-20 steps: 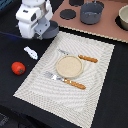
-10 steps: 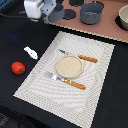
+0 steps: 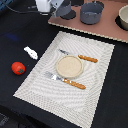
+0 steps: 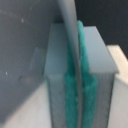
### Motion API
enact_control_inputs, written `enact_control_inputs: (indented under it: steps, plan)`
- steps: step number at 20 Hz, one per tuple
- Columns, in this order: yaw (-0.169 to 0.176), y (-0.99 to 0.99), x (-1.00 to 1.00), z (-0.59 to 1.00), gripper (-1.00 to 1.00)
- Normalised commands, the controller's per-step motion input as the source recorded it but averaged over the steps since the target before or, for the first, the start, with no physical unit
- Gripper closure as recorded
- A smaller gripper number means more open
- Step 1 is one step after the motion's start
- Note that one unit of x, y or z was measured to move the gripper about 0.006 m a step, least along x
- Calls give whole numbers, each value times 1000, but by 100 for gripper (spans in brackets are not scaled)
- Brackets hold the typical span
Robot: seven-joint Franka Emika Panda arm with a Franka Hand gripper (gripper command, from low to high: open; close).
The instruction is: Place the pan onto the stove and place the fish and sausage into the pan.
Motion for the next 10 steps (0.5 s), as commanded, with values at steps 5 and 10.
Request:
enact_control_inputs:
  steps: [5,10]
  plan:
    - [-21,706,351,-12,100]
    - [-16,597,250,-51,100]
